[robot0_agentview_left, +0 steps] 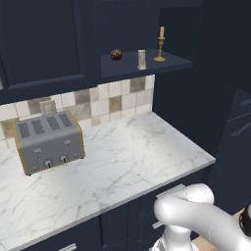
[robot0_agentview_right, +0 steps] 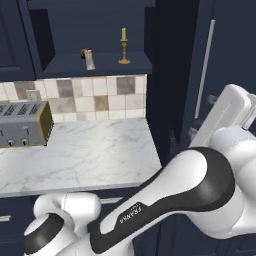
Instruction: Pick the candle and candle from the dining table and place them in the open cabinet. Close the cabinet after placing the objects.
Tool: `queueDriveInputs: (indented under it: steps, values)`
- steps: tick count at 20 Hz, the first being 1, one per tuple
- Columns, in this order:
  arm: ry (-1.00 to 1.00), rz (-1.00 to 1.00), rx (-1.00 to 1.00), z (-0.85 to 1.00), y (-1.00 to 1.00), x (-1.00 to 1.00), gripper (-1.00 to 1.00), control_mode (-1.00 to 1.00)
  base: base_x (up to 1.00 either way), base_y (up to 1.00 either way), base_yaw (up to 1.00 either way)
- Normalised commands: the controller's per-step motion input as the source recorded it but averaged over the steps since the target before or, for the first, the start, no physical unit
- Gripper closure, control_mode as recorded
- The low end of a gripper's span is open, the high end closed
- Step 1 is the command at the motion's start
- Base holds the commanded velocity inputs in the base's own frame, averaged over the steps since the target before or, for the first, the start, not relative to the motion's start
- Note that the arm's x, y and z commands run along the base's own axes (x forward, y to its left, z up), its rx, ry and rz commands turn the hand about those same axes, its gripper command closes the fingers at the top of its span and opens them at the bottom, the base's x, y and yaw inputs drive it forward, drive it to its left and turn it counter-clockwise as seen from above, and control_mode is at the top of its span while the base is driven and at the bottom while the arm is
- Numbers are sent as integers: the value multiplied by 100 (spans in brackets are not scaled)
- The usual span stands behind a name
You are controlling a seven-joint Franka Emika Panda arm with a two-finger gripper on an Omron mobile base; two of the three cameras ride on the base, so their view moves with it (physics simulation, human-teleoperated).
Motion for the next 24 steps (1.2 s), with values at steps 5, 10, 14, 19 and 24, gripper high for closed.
queueDriveInputs:
  steps: [5,10,14,19,24]
  values:
    - [0,15,0,-15,38,24,-100,-100,0,0,0]
    - [0,20,0,-16,60,45,-100,-100,0,0,0]
    - [0,21,0,-17,72,56,-100,-100,0,0,0]
    - [0,20,0,-18,71,42,-100,-100,0,0,0]
    - [0,13,0,-20,69,14,-100,-100,0,0,0]
